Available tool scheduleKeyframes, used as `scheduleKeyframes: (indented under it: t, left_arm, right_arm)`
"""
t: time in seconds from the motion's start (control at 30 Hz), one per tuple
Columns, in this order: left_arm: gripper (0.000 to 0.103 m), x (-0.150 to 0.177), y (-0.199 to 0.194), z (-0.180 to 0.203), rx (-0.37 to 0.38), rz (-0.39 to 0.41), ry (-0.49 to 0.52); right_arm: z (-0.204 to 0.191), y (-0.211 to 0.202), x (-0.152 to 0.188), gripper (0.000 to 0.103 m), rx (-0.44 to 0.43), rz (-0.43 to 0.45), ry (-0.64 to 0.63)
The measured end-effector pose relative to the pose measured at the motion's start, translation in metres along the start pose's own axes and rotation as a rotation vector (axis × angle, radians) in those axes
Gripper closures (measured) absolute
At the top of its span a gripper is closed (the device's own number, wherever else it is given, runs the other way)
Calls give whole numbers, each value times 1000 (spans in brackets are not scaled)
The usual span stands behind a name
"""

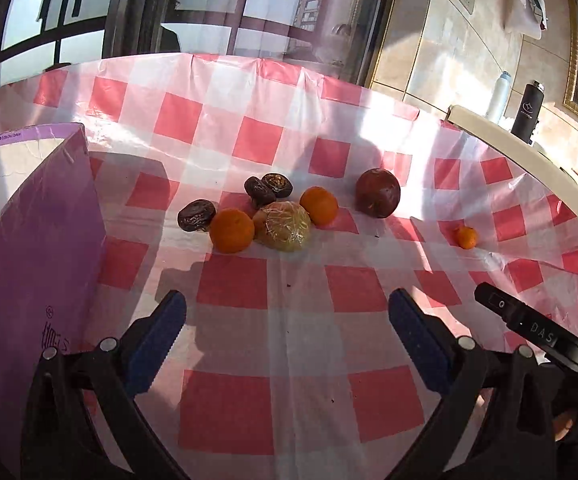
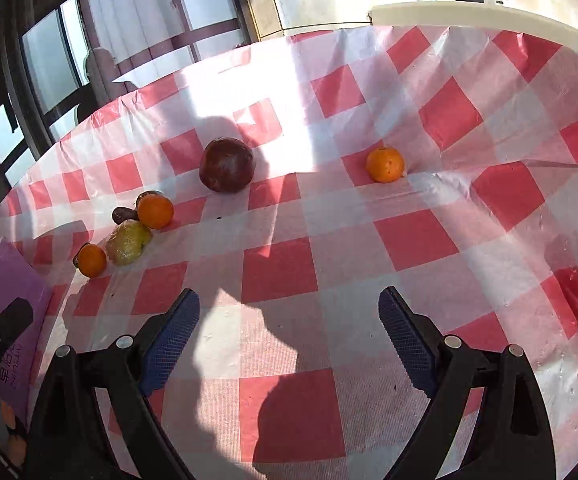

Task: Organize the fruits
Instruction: 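Move the right gripper back to the table and grasp the loose orange, then grasp the orange beside the dates with the left gripper while the right gripper holds its orange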

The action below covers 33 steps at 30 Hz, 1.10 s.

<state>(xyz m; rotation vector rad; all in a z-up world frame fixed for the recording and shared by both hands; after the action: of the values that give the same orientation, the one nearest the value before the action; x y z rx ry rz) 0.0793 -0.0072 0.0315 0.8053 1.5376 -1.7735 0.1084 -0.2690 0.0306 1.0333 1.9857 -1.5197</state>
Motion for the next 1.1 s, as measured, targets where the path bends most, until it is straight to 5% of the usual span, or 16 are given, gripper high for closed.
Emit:
scheduleKeyframes:
  t: [0.13, 0.47, 0.7, 0.8, 0.83, 1.1]
  left_arm:
    - [2, 6, 37, -19, -11, -147, -82]
    - [2, 7, 28, -22, 20, -135, -90]
    - [2, 4, 30, -20, 25, -137, -91]
    - [2, 4, 30, -21, 27, -139, -93]
    - [2, 4, 30, -21, 27, -137, -96]
    - [2, 3, 30, -24, 23, -130, -116]
  right_arm:
    - [27, 28, -28, 15, 16, -11, 72]
    - [42, 102, -88, 42, 137, -58, 101]
    - [33, 130, -100, 45, 300, -112, 29]
    - [24, 128, -96, 66, 337, -114, -18]
    - [22, 125, -92, 66, 349, -110, -19]
    - [-2, 60, -27, 66, 27, -50, 75]
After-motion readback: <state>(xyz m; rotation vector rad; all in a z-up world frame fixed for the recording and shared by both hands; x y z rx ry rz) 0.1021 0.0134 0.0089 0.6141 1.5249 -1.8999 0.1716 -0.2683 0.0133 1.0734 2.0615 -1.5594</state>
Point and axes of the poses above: each gripper's, at about its wrist camera, not at the fingertips, and y roughly the way its jaws point, z to its right, x to its underside, the point moved 1 cm from there along y, roughly the way its jaws point, and after that the axes turned 5 degrees about y, right-handed, at the moved point
